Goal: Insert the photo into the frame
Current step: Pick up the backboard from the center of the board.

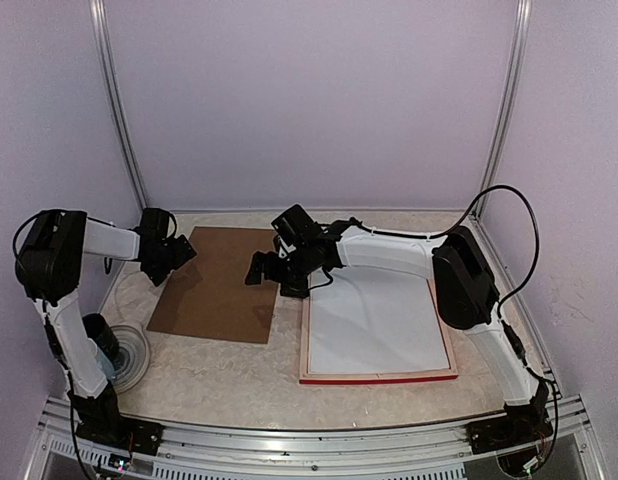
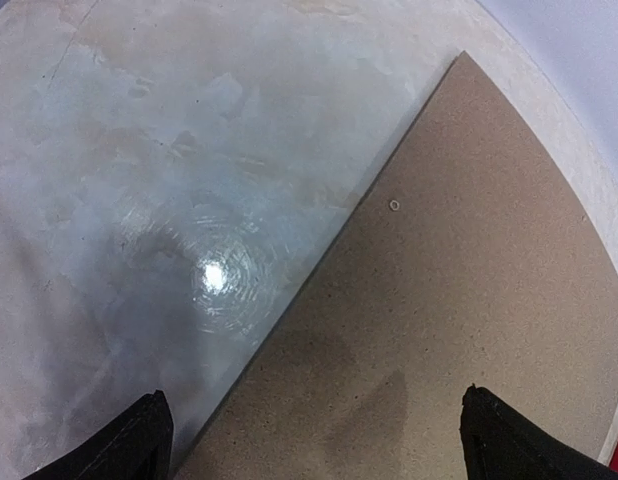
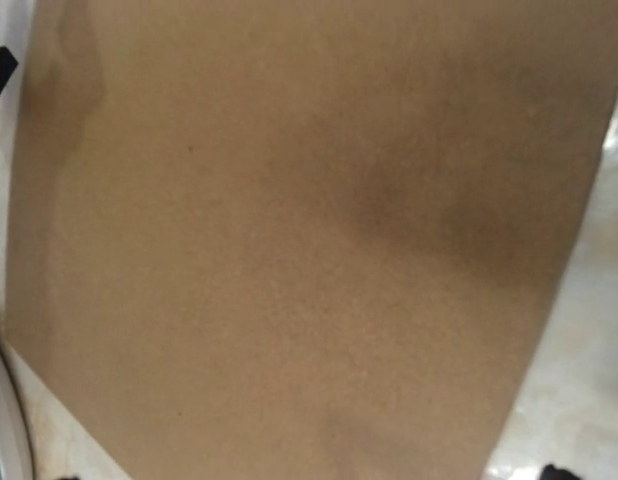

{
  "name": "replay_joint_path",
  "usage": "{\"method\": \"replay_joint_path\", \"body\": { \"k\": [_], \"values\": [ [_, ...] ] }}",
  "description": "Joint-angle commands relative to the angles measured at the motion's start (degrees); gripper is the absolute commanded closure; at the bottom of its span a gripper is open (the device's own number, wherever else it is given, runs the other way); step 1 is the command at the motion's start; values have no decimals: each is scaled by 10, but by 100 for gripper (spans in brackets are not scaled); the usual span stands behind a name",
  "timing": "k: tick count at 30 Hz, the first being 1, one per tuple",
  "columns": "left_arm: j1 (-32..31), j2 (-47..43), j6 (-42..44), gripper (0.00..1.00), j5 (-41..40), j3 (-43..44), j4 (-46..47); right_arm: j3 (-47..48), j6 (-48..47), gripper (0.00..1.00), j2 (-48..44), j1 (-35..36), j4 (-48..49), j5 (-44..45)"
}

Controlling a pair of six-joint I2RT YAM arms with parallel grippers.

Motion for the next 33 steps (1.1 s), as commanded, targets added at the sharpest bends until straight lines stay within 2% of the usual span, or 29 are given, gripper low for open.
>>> {"method": "replay_joint_path", "body": {
  "k": [1,11,23,33],
  "values": [
    [4,13,25,1,-11,10,-27,25,32,1,25,8,-6,-4],
    [4,23,42,1,6,-2,-10,36,92,1,54,8,-6,1],
    [2,13,47,1,43,-22,14,42,119,1,78,1,9,-15],
    [-14,11,48,1,62,-39,15,-25,124,1,46,-6,113,-59]
  ]
}}
